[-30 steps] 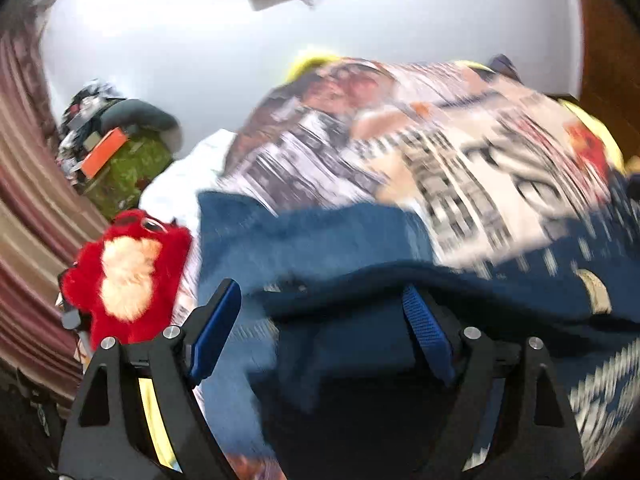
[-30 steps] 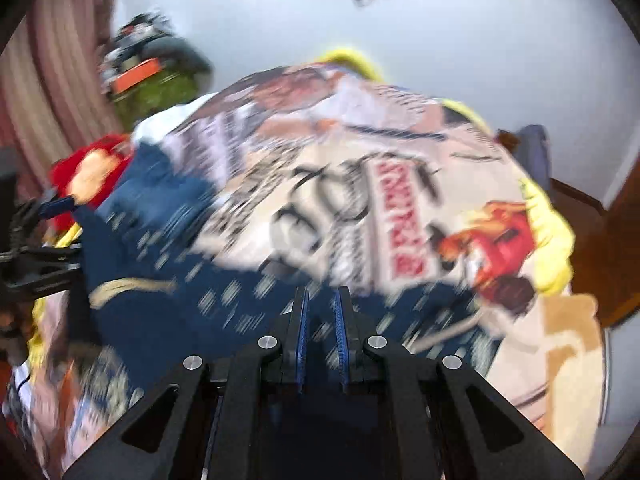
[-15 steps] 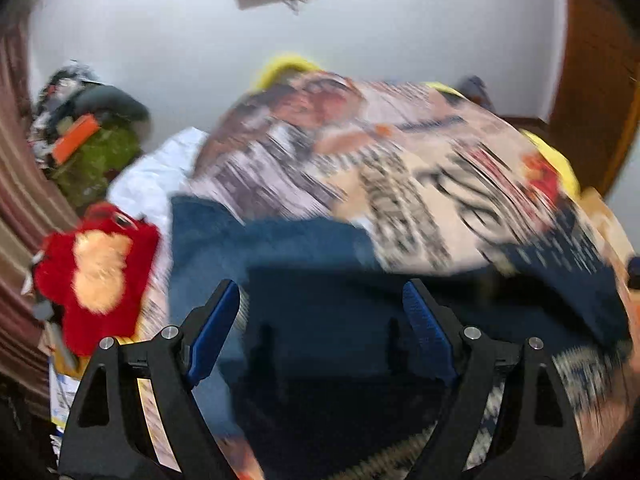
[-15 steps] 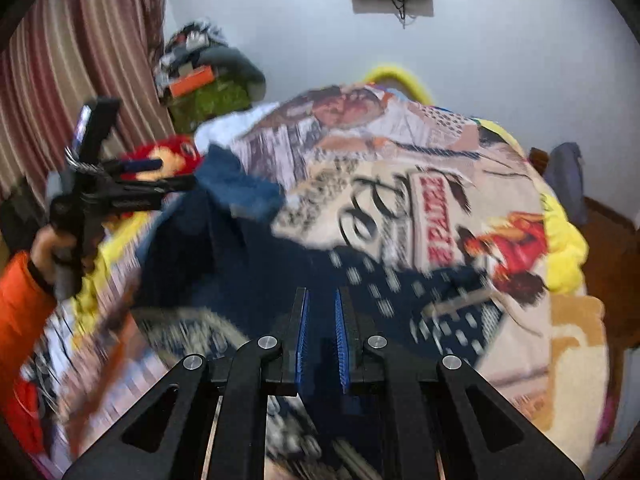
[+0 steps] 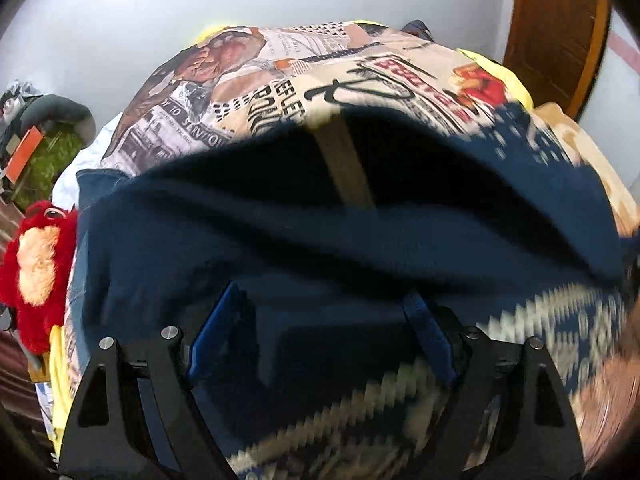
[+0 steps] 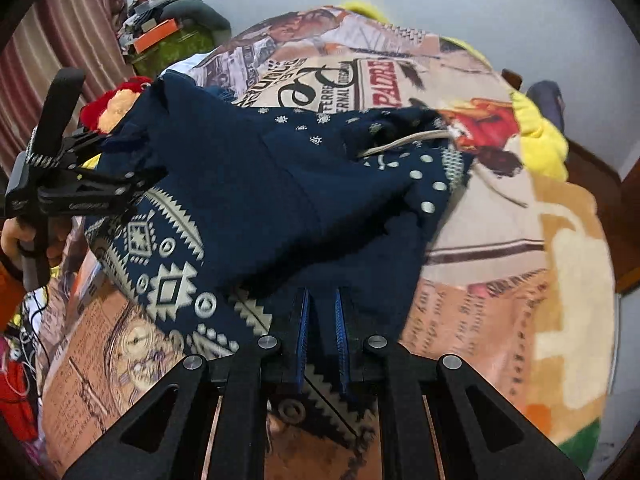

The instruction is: Fold large clothes

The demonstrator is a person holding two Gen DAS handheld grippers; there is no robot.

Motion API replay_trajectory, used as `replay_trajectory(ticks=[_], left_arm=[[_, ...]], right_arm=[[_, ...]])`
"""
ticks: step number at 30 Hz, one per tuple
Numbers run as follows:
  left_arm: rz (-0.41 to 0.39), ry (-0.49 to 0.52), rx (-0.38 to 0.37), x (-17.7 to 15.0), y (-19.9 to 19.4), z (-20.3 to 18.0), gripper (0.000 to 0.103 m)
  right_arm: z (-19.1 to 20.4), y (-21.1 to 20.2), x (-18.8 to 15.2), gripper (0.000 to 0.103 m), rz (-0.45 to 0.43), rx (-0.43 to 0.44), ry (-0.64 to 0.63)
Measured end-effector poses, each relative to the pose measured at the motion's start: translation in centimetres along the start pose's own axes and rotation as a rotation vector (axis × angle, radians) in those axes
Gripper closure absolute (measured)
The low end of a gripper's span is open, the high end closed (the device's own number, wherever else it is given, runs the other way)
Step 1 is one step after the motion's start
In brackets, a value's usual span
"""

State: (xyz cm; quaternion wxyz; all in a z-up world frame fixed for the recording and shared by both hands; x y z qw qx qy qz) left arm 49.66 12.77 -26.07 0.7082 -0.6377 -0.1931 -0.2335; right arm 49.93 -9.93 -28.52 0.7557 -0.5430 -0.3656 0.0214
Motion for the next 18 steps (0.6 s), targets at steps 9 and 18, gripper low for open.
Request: replay_trajectory(ticks=[9, 18], left_arm=[[-0.144, -0.072, 0.029, 9.2, -0.9, 1.1, 0.019], [-0.166, -0.11, 0.036, 6.5, -5.2, 6.4, 0.018]], right_arm=[[-2.8, 2.5, 9.2, 0.095, -0.121, -0.057, 0.136], [0.8, -1.0, 12.3, 0.095, -0.213, -0.041, 0.062]])
Point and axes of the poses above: each gripper's, at about its wrist camera, not at the fingertips, and y roughly the way its jaws point, z to its left, x to its top, the point moved 3 cm from there along y, roughly the way its jaws point, and after that the axes turned 3 degrees about -z, right-handed, at the moved point
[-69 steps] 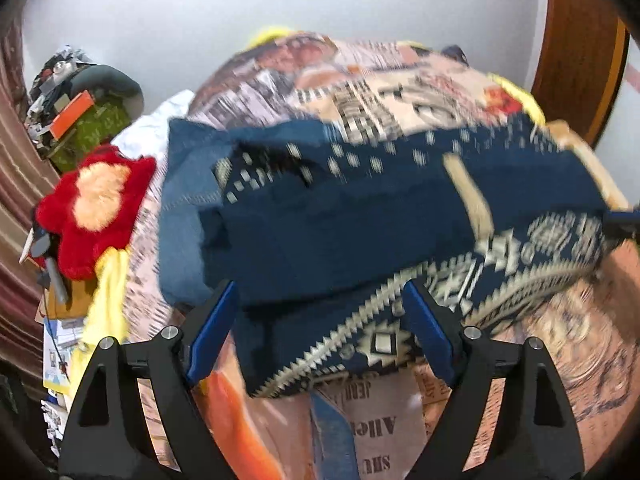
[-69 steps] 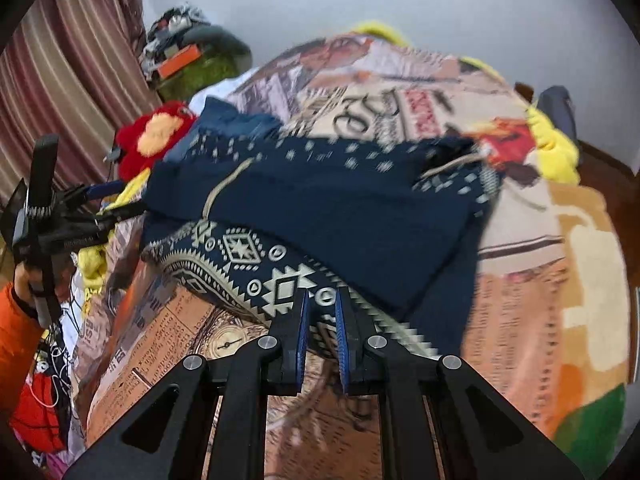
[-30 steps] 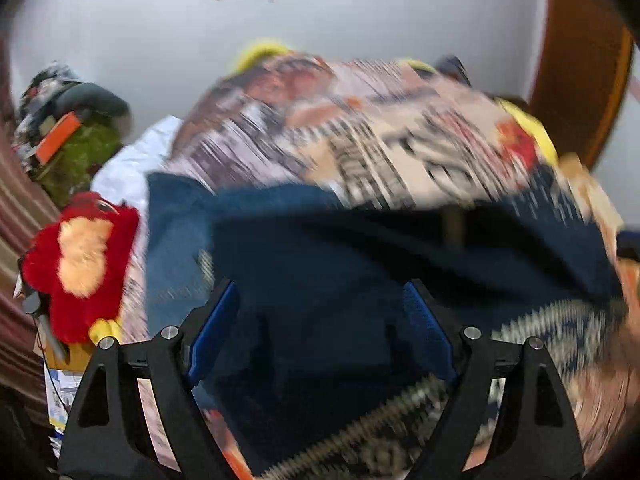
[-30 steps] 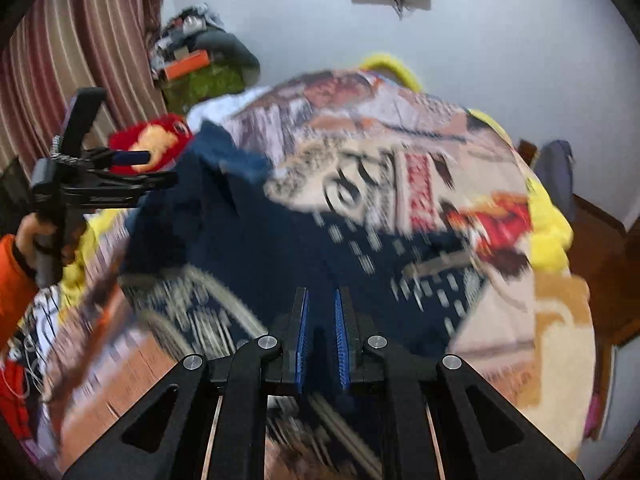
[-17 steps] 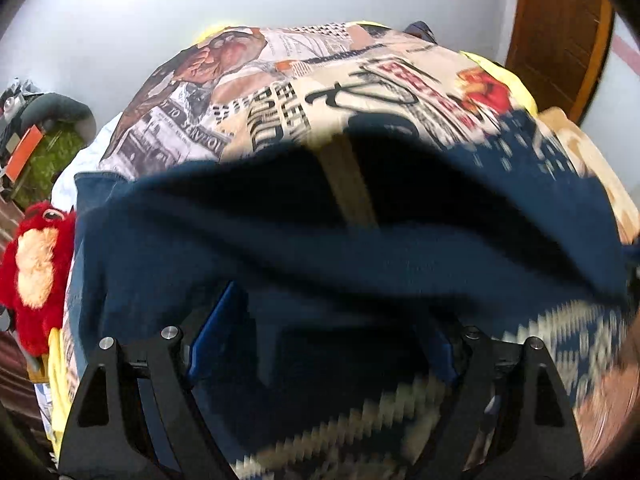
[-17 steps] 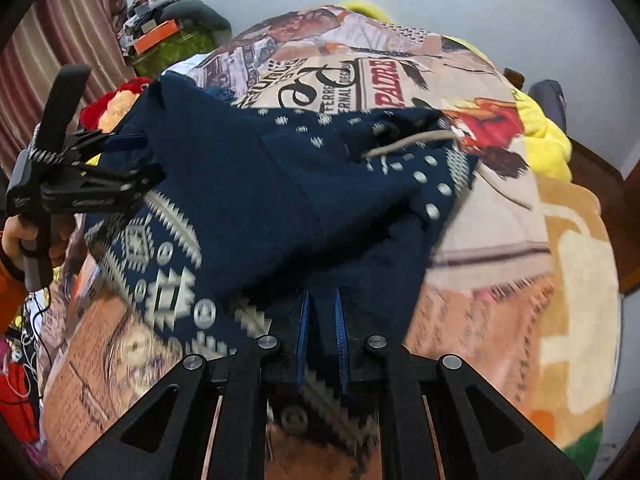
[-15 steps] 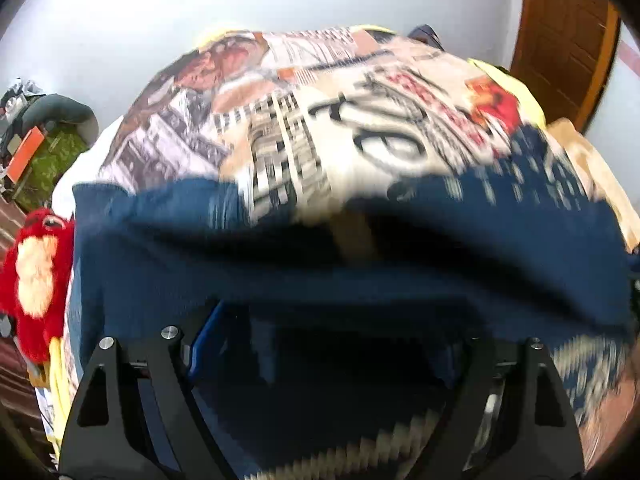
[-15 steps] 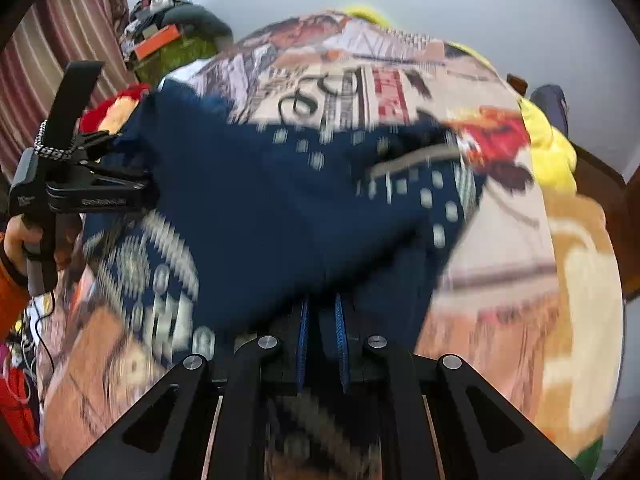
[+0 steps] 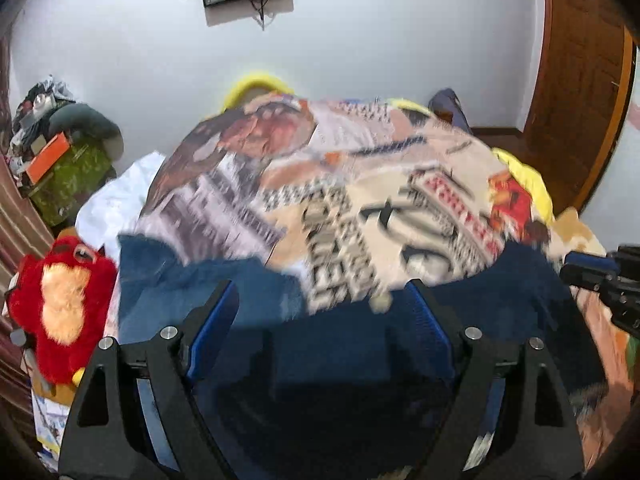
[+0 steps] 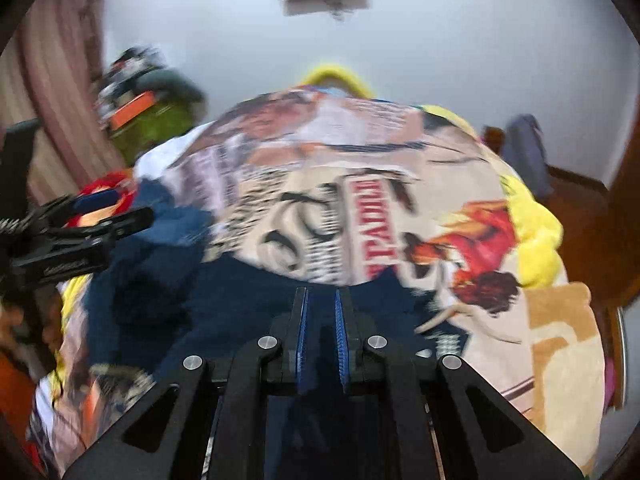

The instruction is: Fold large clothes

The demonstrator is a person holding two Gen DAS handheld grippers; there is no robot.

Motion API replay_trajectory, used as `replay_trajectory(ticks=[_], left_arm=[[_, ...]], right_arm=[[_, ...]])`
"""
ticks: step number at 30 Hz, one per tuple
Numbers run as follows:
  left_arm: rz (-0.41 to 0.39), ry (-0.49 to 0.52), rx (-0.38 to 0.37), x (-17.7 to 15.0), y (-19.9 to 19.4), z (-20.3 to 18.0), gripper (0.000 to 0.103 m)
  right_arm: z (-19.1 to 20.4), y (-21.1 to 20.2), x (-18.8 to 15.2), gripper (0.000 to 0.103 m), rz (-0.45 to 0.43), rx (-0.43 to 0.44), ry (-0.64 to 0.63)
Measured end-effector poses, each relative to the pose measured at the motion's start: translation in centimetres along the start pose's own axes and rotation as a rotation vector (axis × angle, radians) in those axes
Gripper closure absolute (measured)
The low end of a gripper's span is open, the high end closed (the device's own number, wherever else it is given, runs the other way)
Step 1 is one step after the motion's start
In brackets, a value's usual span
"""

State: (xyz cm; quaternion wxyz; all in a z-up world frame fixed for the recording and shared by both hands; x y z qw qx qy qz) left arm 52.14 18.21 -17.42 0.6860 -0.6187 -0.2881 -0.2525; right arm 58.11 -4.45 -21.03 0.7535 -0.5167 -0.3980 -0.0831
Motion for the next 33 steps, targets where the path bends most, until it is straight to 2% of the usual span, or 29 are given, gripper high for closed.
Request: replay_trajectory(ticks=[5, 9, 10, 12, 15, 18, 25, 29, 33], left_arm=[[0.091, 0.001, -0.015, -6.0, -2.0, 2.7, 0.018], [0.156, -0.008, -0.058, -10.8, -2.5, 2.7, 0.018], [0.179, -0.013, -0.074, -12.3, -2.3, 2.4, 0.018], [0.229, -0.016, -0.095, -14.5, -1.7, 1.7, 0.018], [0.267, -0.019, -0.072, -17.6, -0.5, 0.8, 0.015], [0.228, -0.036, -0.037, -18.8, -0.4, 0.8, 0.008], [0.22, -0.087, -0.043, -20.0, -0.5, 1.5, 0.008], [0.228, -0.088, -0.005, -21.1, -1.1, 2.3, 0.008], [0.245, -0.119, 0.002, -22.1, -1.3, 2.8, 0.008]], right_arm=[[6.0, -0.6, -3.7, 0.095, 0.077, 0.085, -0.15], [10.1, 0.1, -7.8, 0.095, 0.175, 0.143, -0.222], [10.7, 0.5, -8.6, 0.095, 0.196, 0.142, -0.229], [11.4, 1.9, -10.4, 0.095, 0.219, 0.068, -0.266], [11.7, 2.3, -11.4, 0.095, 0.196, 0.038, -0.285], [11.5, 2.0, -11.8, 0.095, 0.195, 0.023, -0.274], [11.9, 1.8, -12.5, 0.095, 0.149, -0.058, -0.355], [11.5, 1.5, -12.6, 0.095, 0.145, -0.079, -0.341], [10.9, 1.0, -13.0, 0.095, 0.143, -0.13, -0.352]])
Point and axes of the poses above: each gripper's, at about its wrist camera, not at the fingertips, and y roughly the way its jaws point, z to its left, x to its top, the point moved 3 cm from there along y, roughly the way its jaws point, and after that the axes turned 3 degrees about -z, right-handed, at the moved point
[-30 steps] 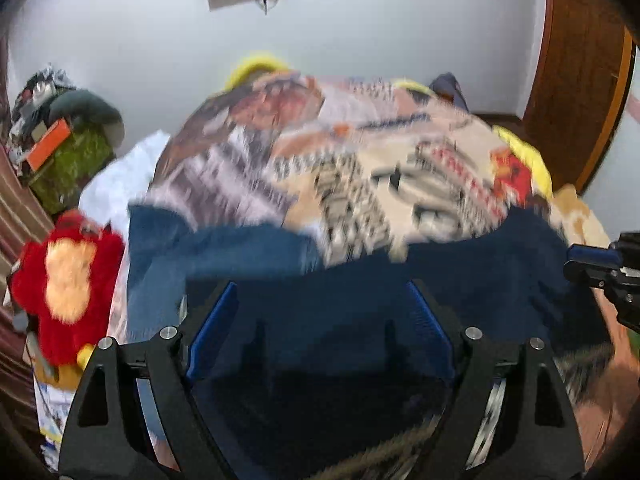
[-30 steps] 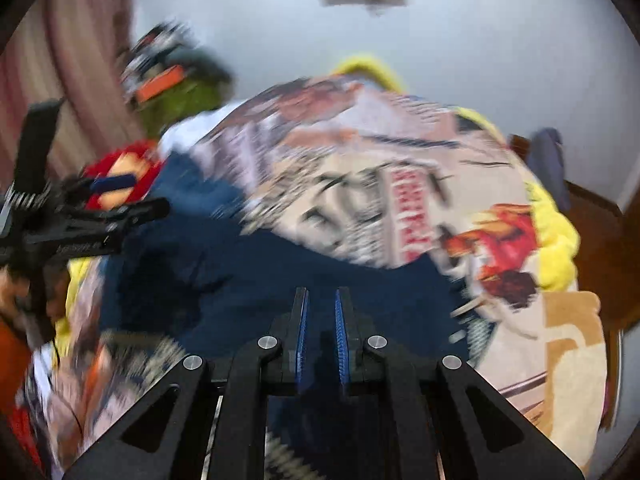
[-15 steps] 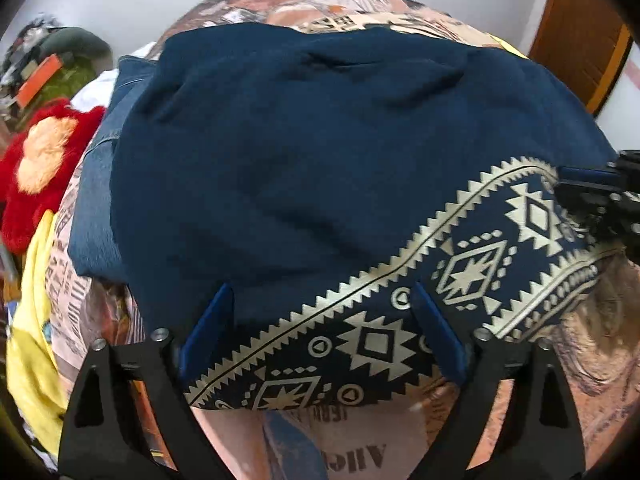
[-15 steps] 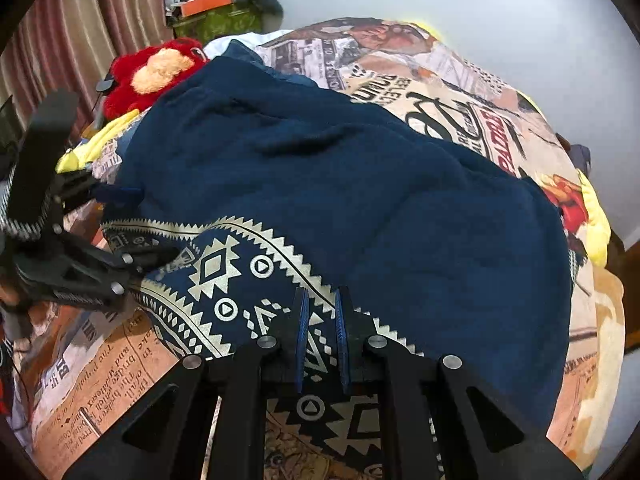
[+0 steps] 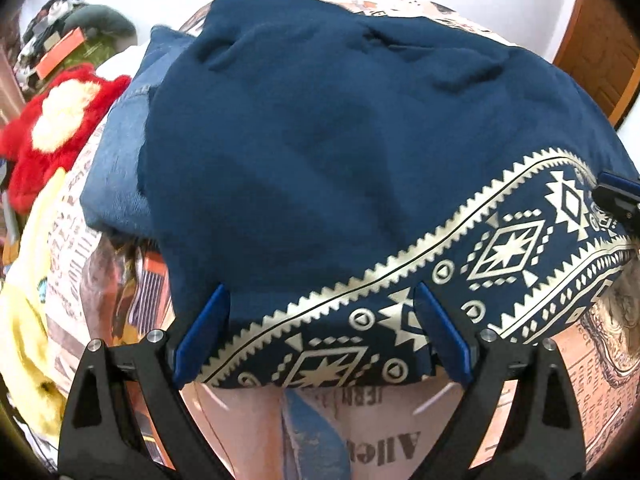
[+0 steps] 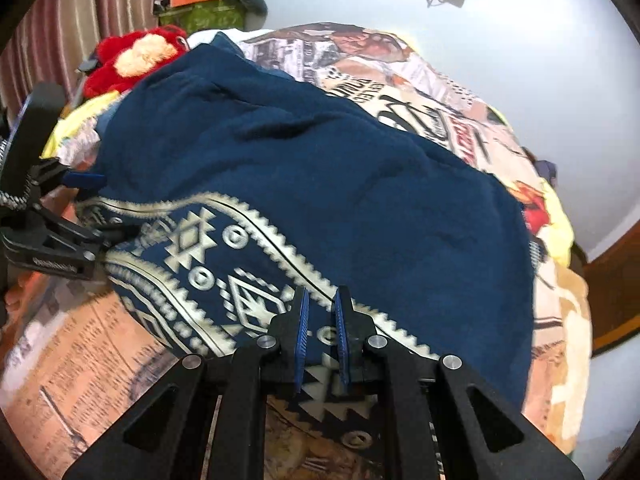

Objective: Fold large clothes
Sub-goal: 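Withdraw both grippers from the folded navy garment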

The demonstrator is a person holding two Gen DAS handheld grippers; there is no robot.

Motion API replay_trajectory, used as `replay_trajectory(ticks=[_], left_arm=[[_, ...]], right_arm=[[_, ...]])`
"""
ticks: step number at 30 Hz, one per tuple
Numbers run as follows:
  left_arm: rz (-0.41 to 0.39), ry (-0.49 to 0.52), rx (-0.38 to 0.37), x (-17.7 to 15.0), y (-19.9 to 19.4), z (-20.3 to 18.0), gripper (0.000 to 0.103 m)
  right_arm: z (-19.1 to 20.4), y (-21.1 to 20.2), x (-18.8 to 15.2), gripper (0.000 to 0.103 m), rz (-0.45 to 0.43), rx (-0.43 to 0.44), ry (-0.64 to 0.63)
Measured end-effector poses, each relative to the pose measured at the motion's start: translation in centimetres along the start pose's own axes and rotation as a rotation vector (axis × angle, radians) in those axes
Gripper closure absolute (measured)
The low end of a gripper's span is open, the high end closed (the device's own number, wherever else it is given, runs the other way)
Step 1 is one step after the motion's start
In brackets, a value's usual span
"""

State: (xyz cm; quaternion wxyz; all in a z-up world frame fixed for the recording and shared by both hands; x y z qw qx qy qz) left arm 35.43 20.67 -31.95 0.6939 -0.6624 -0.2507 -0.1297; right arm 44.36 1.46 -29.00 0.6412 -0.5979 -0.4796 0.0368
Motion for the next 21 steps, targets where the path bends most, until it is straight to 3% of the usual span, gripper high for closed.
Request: replay_trajectory(ticks=[8, 10, 11, 12, 16, 21], left_arm=[[0.008, 0.003, 0.051, -0.4, 0.2, -0.2, 0.008], [0.012, 0.006, 0.061, -0.6, 0.1, -0.3, 0.008], [0.012, 0.01, 0.066, -0.6, 0.2, -0.3, 0.008], [0.01, 0.011, 0.071, -0.6, 0.1, -0.3, 0.008], [-0.005, -0.025, 0.086, -1.0, -0.8, -0.5, 0.008], [-0.062, -0.115, 0.129, -1.8, -3.9, 1.0, 0.009]], right_arm=[[-2.5, -0.9, -1.7, 0.095, 0.005, -0.08, 0.029], [-3.7, -1.3, -2.3, 0.061, 0.008, -0.1, 0.061], [-4.5, -1.4, -2.6, 0.007, 0.014, -0.174, 0.074], [-6.0, -1.6, -3.2, 0.0, 0.012, -0.269, 0.098], [-9.3, -1.4, -5.3, 0.0, 0.052, -0.107, 0.23], [-10.8, -3.6, -5.5, 0.0, 0.014, -0.179, 0.224]])
Point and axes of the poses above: each gripper's, at about its wrist camera, not at the fingertips, and y roughly the way its jaws point, z to its left, x to its top, the point moved 3 cm from there along y, roughly the way its jaws point, and after that the axes turned 3 degrees about -z, right-handed, at the moved point
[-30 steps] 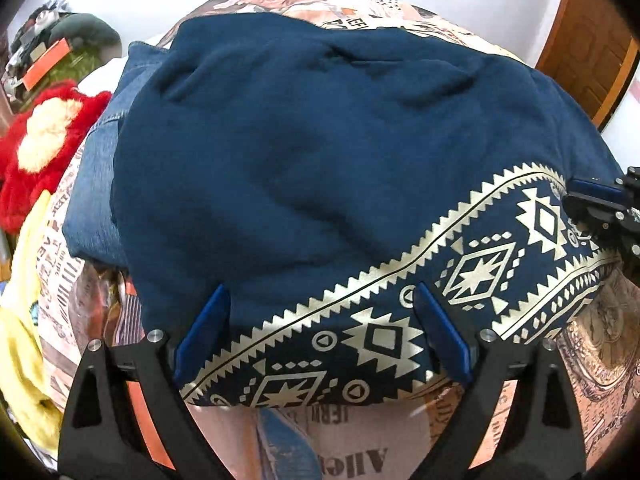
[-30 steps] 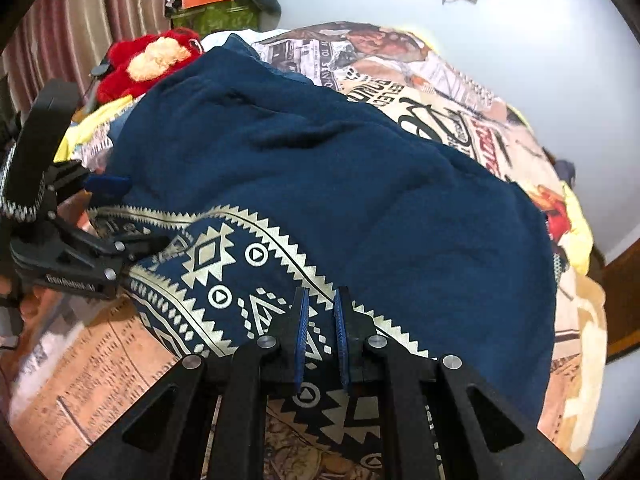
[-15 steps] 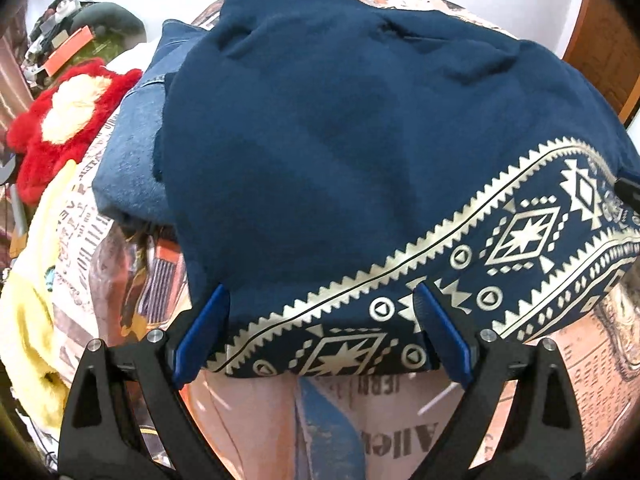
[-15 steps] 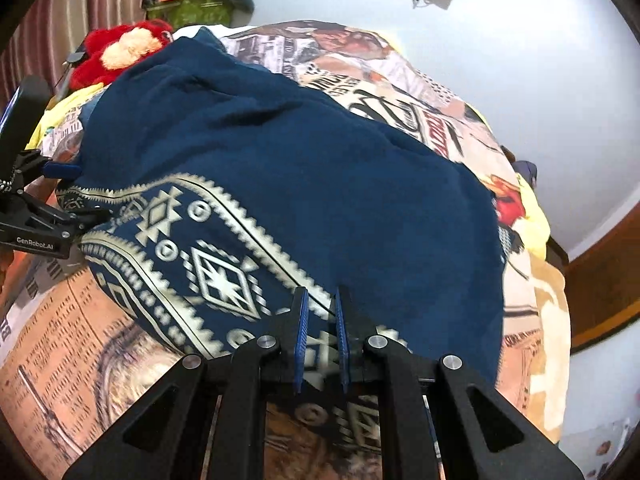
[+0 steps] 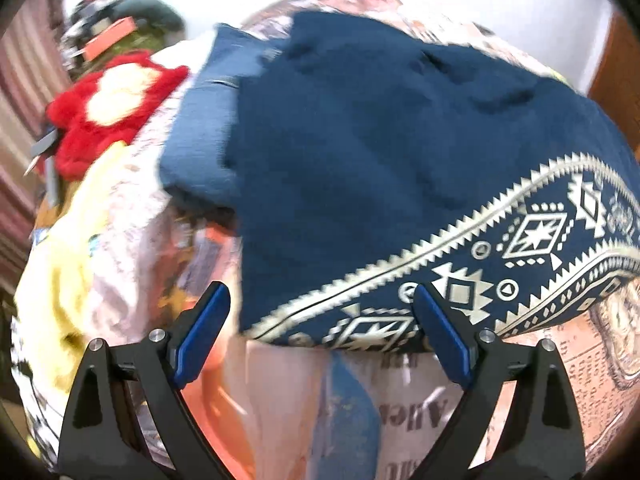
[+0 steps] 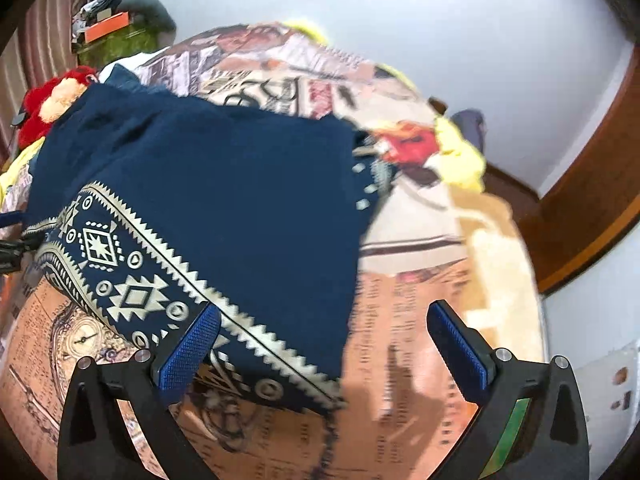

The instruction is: Fold large clothes

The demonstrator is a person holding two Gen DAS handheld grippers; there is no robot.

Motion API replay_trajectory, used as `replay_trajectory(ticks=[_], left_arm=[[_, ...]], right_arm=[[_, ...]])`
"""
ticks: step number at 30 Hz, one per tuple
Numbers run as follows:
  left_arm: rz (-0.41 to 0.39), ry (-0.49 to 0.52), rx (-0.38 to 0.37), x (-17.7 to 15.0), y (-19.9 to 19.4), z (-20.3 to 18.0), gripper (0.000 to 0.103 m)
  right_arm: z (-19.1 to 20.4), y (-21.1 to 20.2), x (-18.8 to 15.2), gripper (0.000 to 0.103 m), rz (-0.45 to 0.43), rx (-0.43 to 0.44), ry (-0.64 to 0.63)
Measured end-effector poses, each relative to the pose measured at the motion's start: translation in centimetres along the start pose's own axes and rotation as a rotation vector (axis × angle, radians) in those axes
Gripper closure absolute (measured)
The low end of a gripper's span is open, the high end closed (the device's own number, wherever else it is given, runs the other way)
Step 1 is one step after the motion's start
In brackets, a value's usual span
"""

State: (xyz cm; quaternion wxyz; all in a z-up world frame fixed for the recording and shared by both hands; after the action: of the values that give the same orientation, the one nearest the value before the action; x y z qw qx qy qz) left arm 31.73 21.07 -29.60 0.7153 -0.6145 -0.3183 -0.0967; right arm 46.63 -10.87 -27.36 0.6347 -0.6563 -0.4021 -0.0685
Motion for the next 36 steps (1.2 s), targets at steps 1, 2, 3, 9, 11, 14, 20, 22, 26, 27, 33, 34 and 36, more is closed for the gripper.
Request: replay_trajectory(ticks=[1, 2, 3, 9, 11, 14, 20, 22, 26, 27, 33, 34, 36], left_arm=[[-0.011, -0.028, -0.005, -0.1, -0.7, 0.5, 0.009], [-0.027, -0.07, -0.017, -0.3, -1.6, 1.3, 0.009], [-0.038, -0.099, -0.027, -0.4, -2.2, 1.8, 0.009], [-0.003, -0.258, -0.169, -1.7, -3.6, 3.9, 0.009], [0.045, -0.339, -0.263, -2.5, -3.0, 4.1, 0.009], [0.1, -0.432, -0.375, -3.5, -1.8, 3.7, 0.009], [0.172, -0.551, -0.591, -3.6, 1.4, 2.4, 0.011], [0.172, -0.567, -0.628, -3.0, 2.4, 2.1, 0.011], [0.121, -0.542, -0.608, -1.0, 4.2, 1.9, 0.012], [0.1, -0.53, -0.587, -0.3, 4.8, 2.0, 0.018], [-0.011, -0.493, -0.443, 2.9, 6.6, 2.3, 0.054], [-0.021, -0.53, -0.448, 3.1, 6.6, 2.8, 0.057], [-0.045, -0.585, -0.461, 3.3, 6.2, 3.6, 0.074]], right_arm=[[-0.2, -0.4, 0.1, 0.0, -0.007, 0.001, 0.004], [-0.3, -0.8, 0.2, 0.0, -0.015, 0.006, 0.008], [-0.3, -1.4, 0.4, 0.0, -0.026, 0.018, 0.014], [0.8, -3.8, 2.6, 0.0, -0.105, 0.082, 0.037], [1.9, -3.9, 3.2, 0.0, -0.122, 0.109, 0.02], [3.8, -3.3, 3.7, 0.0, -0.118, 0.159, -0.014], [7.4, 0.9, 3.3, 0.0, 0.003, 0.281, -0.01], [8.1, 2.4, 2.9, 0.0, 0.059, 0.324, 0.019], [8.2, 3.5, 2.7, 0.0, 0.076, 0.36, 0.057], [8.2, 3.5, 2.8, 0.0, 0.077, 0.368, 0.052], [8.1, 3.7, 2.7, 0.0, 0.078, 0.384, 0.026], [8.0, 3.6, 2.7, 0.0, 0.08, 0.385, 0.021], [7.9, 3.4, 2.9, 0.0, 0.087, 0.387, 0.018]])
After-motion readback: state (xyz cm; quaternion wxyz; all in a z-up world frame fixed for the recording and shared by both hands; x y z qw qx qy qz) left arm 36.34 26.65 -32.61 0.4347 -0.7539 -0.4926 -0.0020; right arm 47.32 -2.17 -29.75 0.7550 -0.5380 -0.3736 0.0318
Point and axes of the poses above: each gripper's, at about its wrist camera, not at the fingertips, and y roughly the way its jaws point, z to its left, x to its top, the point moved 3 cm from there along y, roughly the way its jaws point, and after that the axes turned 3 degrees about -z, right-handed, at the moved point
